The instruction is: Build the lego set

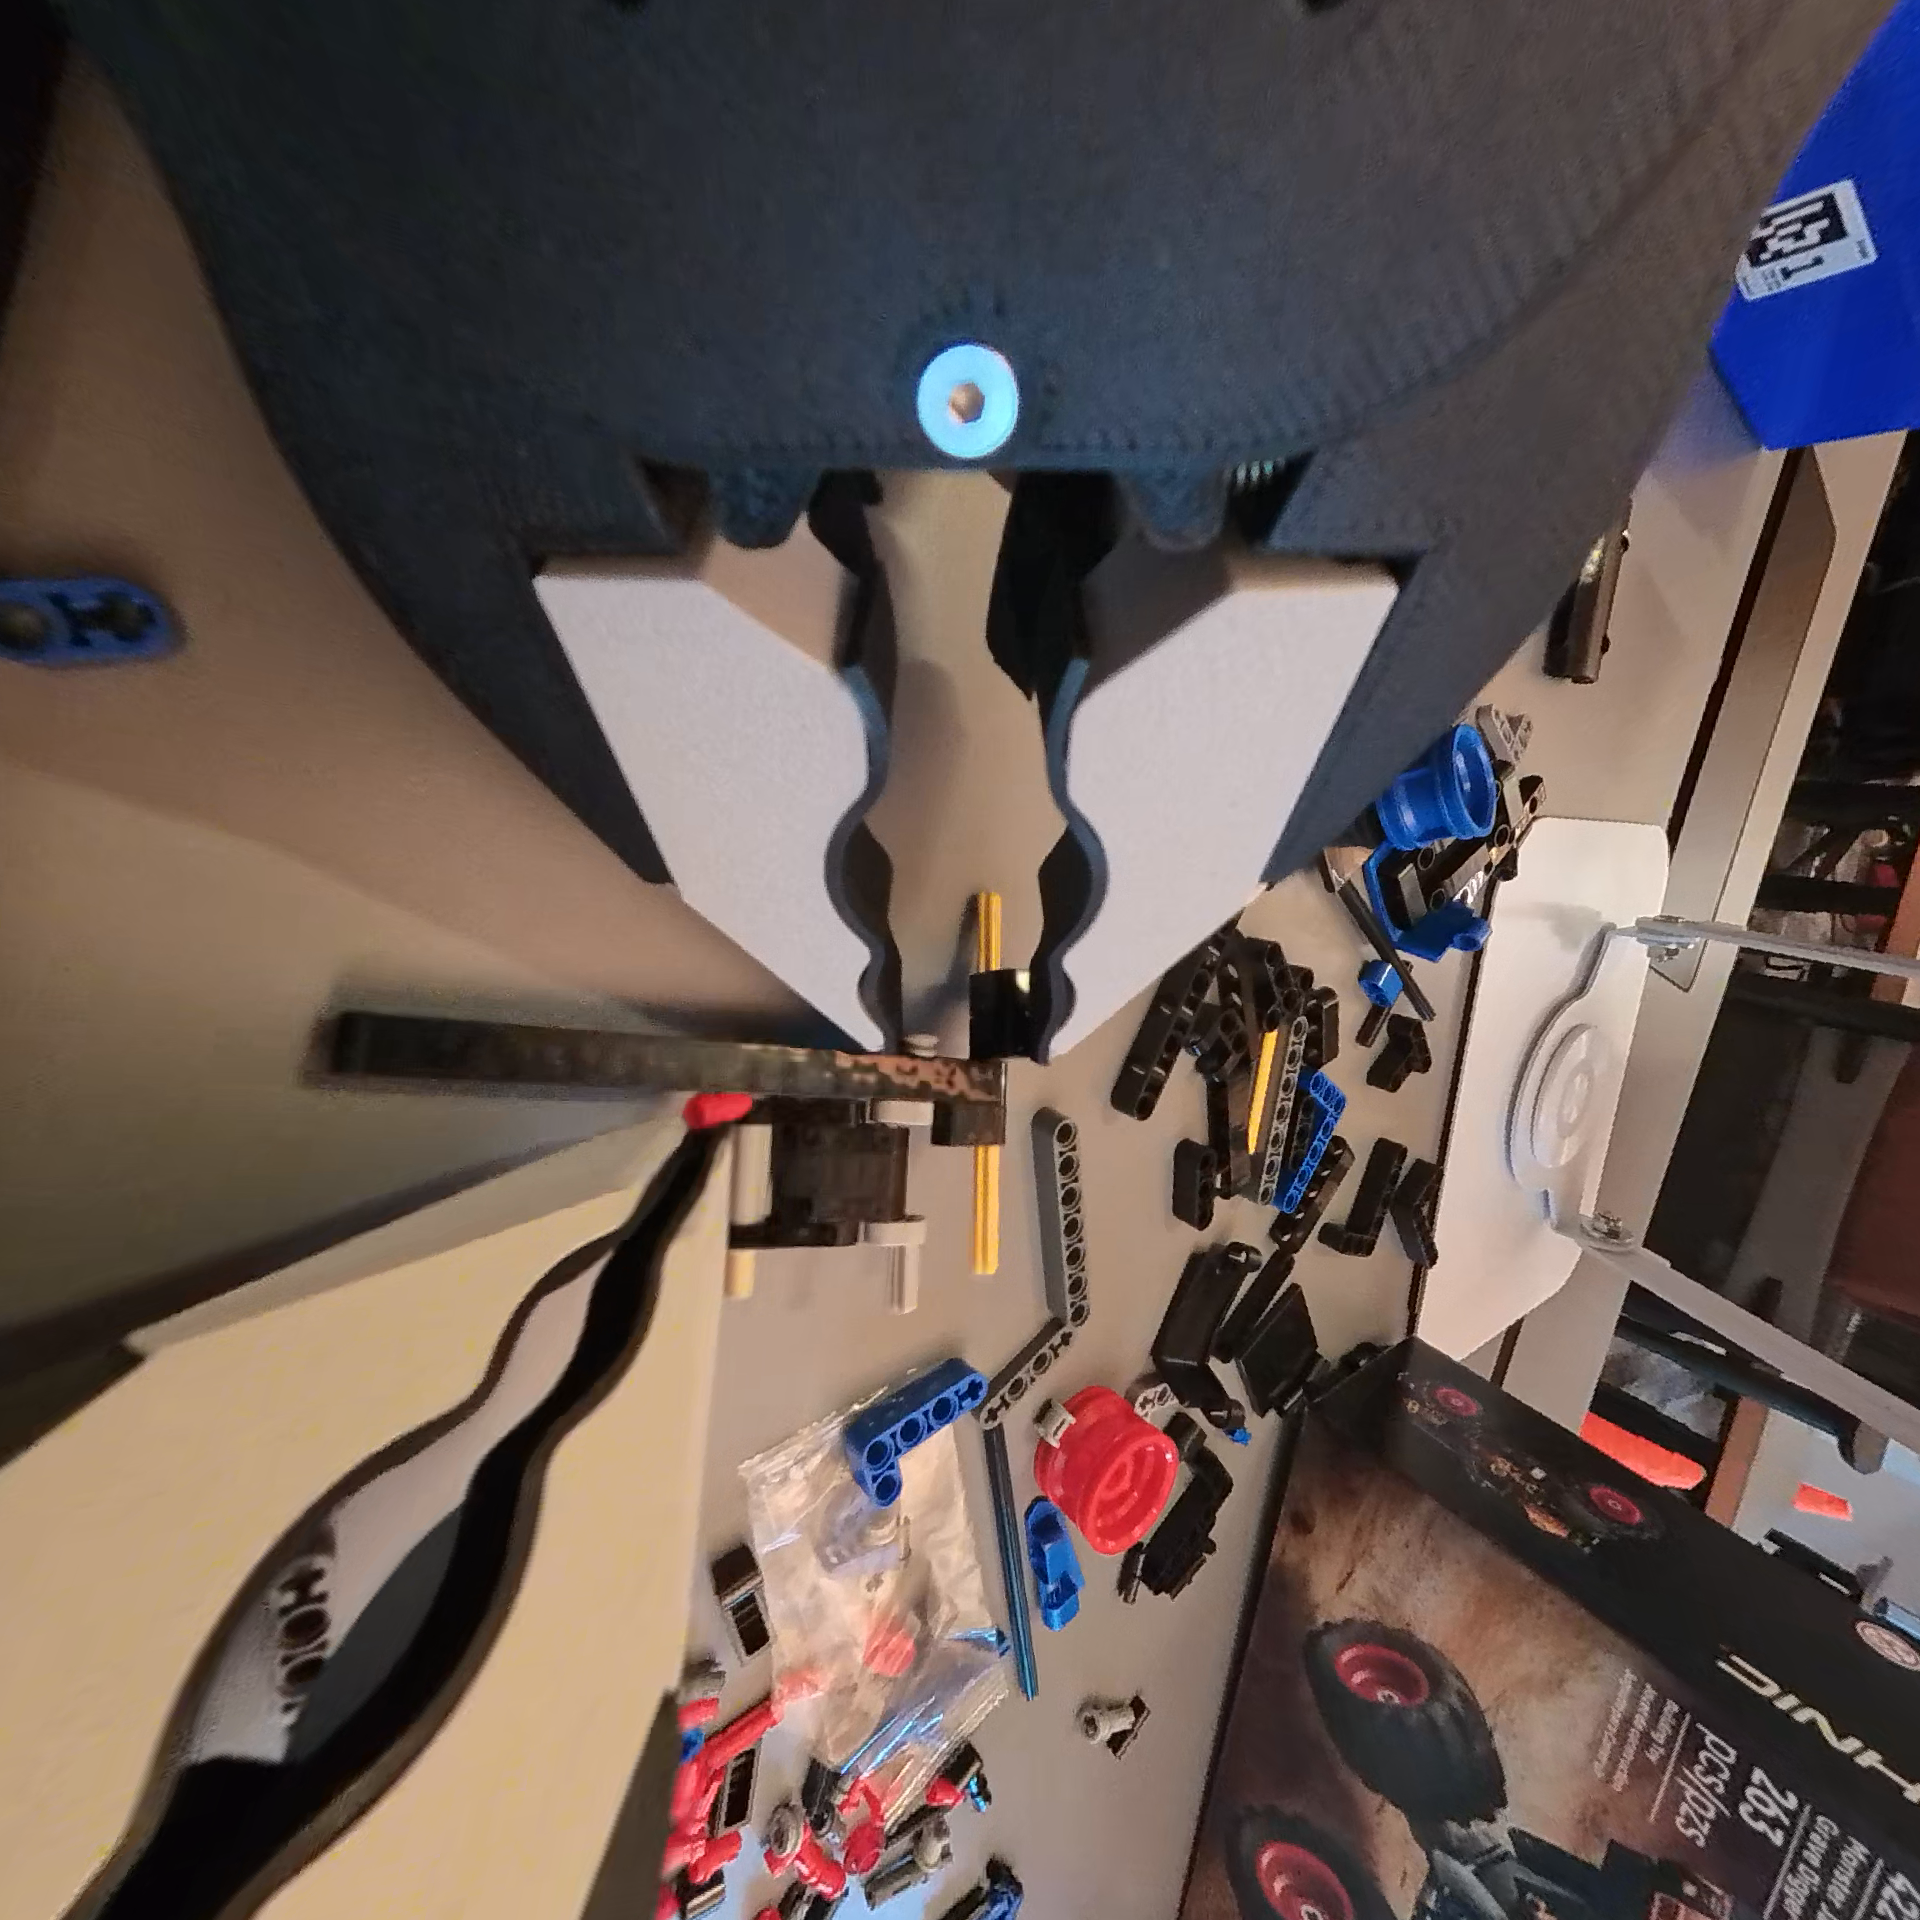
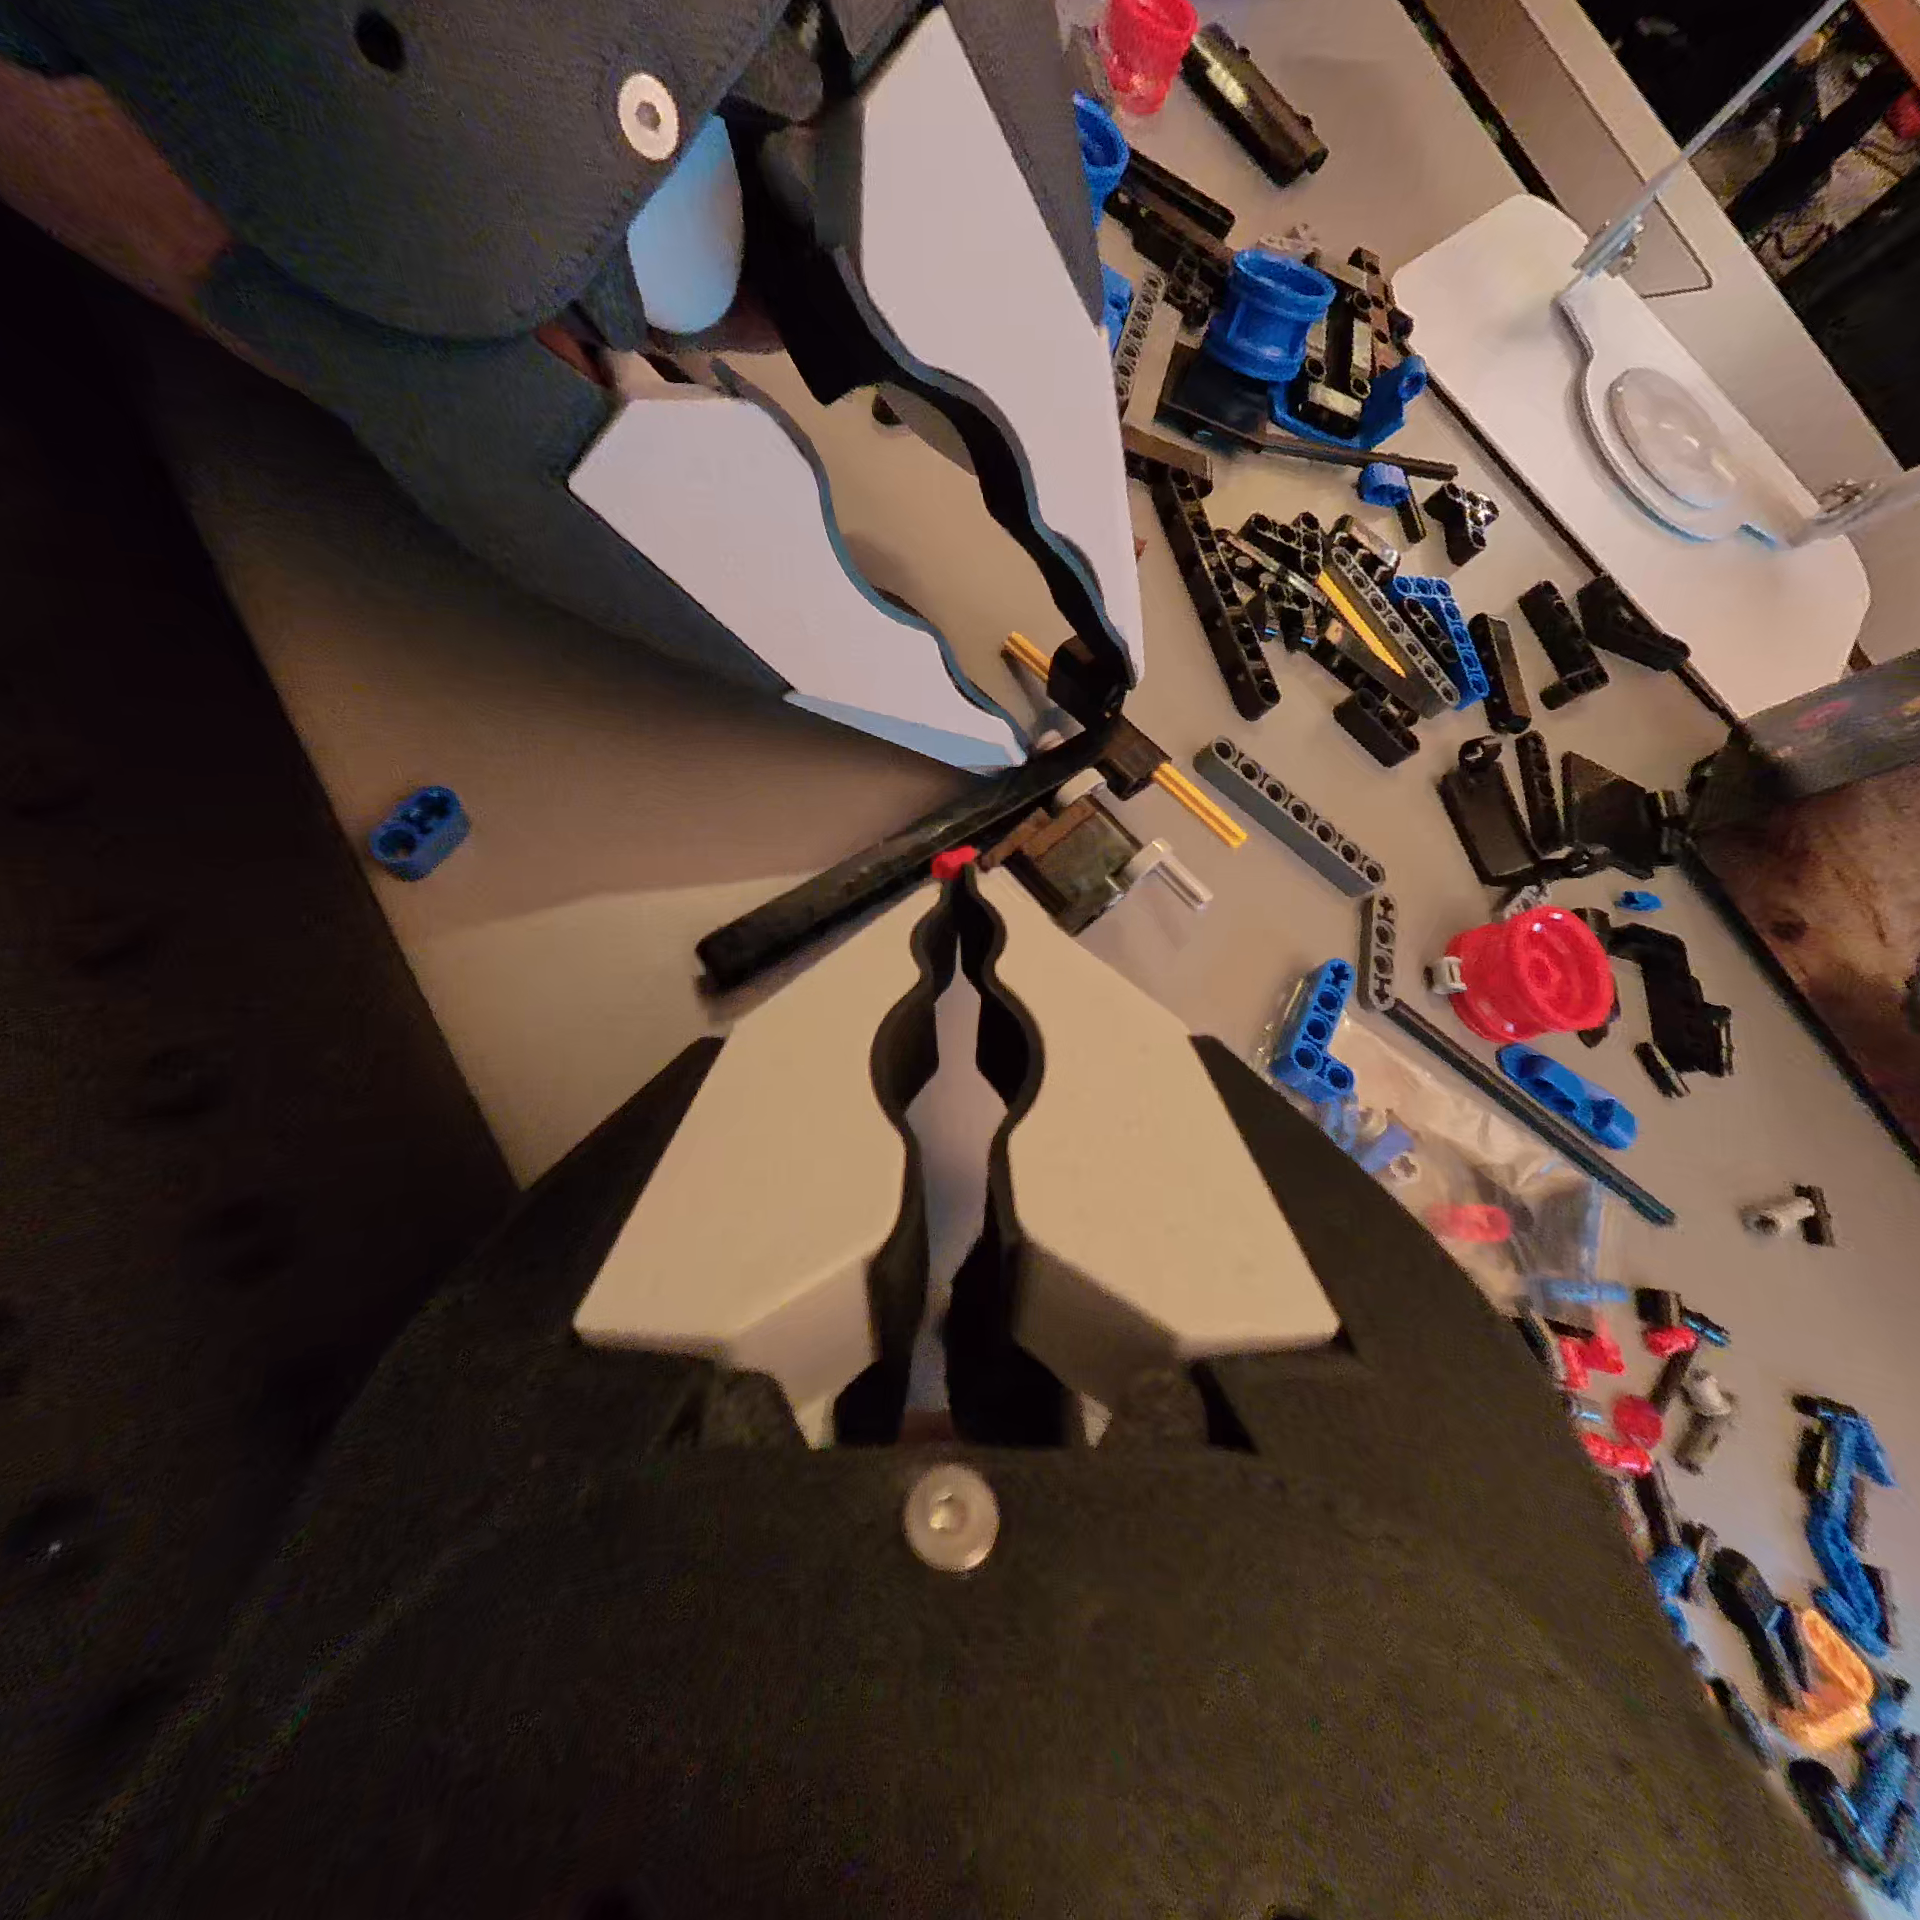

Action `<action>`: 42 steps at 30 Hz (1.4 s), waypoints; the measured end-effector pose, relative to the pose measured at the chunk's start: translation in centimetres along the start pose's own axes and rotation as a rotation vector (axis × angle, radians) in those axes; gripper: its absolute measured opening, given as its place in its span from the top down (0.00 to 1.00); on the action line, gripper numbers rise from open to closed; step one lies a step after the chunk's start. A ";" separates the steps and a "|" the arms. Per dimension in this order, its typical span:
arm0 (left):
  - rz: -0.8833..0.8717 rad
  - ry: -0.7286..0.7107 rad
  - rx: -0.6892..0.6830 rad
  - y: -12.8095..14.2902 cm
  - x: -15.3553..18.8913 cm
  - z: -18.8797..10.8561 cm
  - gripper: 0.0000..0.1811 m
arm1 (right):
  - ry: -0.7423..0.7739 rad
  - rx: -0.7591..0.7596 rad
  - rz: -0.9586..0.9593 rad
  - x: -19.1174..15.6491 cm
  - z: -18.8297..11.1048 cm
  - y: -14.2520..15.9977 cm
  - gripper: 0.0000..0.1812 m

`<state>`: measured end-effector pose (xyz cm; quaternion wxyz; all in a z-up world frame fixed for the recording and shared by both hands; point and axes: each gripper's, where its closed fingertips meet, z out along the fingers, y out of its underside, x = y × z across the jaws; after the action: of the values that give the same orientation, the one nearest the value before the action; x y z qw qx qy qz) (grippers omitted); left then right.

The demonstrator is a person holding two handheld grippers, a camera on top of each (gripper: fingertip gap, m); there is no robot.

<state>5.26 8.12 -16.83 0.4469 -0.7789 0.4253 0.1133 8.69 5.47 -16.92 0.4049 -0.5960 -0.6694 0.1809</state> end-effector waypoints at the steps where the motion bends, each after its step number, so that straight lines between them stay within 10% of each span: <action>1: -0.002 0.000 0.003 -0.1 0.0 0.0 0.88 | -0.001 -0.002 -0.012 -0.1 0.0 0.0 1.00; 42: -0.042 0.083 0.095 -0.2 0.8 -3.0 0.73 | -0.273 0.054 0.124 -0.1 -1.1 0.7 1.00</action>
<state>5.28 5.37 -15.39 0.4675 -0.7696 0.4319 0.0514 9.98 5.22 -16.78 0.3141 -0.5951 -0.6749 0.3029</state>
